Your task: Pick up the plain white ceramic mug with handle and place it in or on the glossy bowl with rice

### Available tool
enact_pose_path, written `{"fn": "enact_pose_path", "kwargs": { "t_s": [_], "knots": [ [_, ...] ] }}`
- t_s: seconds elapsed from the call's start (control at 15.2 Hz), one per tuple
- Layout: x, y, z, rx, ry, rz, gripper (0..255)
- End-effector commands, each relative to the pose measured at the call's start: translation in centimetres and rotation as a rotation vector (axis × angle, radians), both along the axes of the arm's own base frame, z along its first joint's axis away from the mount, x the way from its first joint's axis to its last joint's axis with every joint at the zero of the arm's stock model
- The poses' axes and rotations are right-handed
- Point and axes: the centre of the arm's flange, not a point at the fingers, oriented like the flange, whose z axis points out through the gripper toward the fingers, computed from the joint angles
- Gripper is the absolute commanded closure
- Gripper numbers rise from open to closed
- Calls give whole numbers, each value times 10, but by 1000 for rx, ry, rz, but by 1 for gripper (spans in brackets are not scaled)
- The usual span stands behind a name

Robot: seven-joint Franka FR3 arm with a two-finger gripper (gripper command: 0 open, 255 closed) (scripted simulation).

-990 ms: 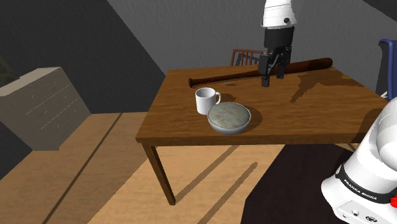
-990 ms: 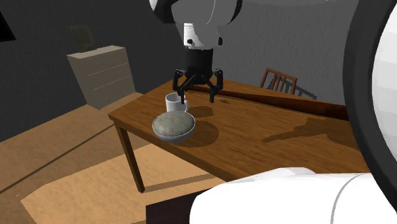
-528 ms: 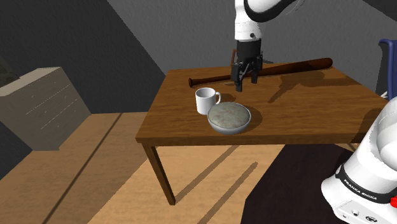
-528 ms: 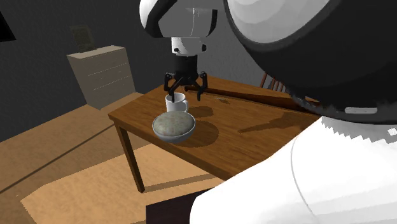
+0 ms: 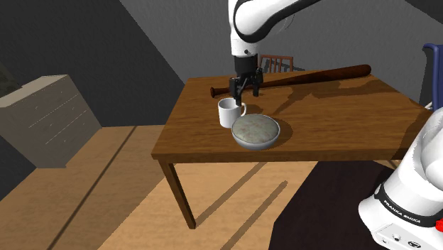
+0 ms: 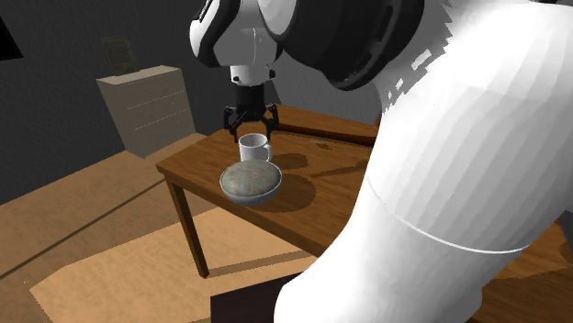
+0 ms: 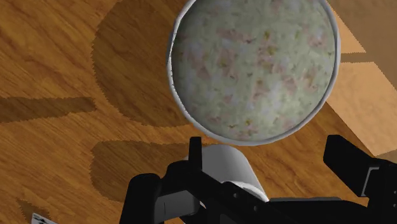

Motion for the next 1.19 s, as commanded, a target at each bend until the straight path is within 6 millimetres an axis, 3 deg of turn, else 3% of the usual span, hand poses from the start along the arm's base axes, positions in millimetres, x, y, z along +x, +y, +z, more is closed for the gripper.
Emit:
{"fn": "enact_pose_path", "kwargs": {
  "t_s": [0.0, 0.53, 1.12],
  "knots": [
    [25, 5, -12, -6, -6, 4, 0],
    [115, 34, -48, -30, -29, 21, 0],
    [113, 34, -88, -30, -29, 21, 0]
  ]
}}
